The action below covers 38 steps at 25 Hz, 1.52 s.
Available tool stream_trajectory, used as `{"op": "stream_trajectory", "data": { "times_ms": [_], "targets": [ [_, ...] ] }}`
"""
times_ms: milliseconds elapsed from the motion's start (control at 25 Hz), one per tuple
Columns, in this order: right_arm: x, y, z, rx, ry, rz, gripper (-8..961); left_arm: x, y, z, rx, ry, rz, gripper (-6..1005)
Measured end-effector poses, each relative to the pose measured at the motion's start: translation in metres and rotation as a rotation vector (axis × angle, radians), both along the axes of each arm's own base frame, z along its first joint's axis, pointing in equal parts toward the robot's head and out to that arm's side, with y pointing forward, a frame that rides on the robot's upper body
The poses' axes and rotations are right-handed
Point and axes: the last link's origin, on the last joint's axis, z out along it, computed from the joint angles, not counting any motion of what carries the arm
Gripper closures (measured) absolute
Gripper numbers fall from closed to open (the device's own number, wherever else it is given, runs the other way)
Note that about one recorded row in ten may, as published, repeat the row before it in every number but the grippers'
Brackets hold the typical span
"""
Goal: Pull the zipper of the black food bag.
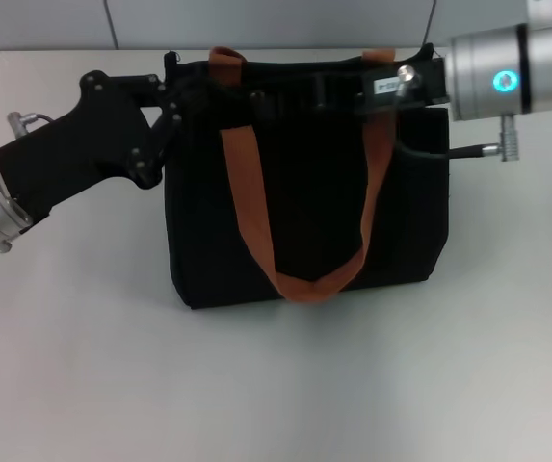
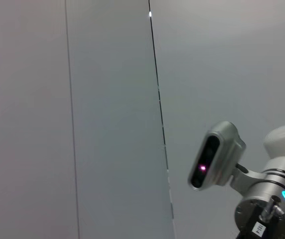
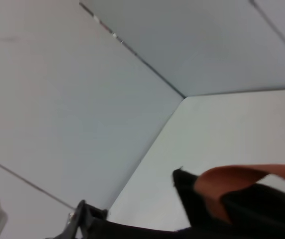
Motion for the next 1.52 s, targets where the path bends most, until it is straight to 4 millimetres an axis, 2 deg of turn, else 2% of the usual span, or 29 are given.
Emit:
{"op": "stream_trajectory", "data": {
  "times_ms": [320,680,1000,1200,1400,1520],
  "targets": [
    [0.029,-0.004,0.022,0.060,-0.047,-0.067,947,-0.002,0.001,0.003,0.016,-0.005,0.015,981],
    [0.070,-0.019,0.068,0.170,0.010,-0.165,943,-0.002,0.004,0.004,0.025,-0.005,0.019,981],
    [0.075,-0.025,0.072,0.173,0.036,-0.162,940,-0.002,0.005,0.004,0.027,-0.001,0.024,982],
    [0.074,-0.037,0.086,0.255,0.235,-0.051,938,-0.002,0.005,0.003,0.024,0.003,0.025,981],
    [0.079,-0.060,0.097,0.388,0.377,0.170,936,-0.003,0.004,0.002,0.013,-0.001,0.035,981],
    [0.082,-0.084,0.093,0.435,0.397,0.369,843,-0.004,0.004,0.001,0.000,-0.005,0.043,982]
  ]
}}
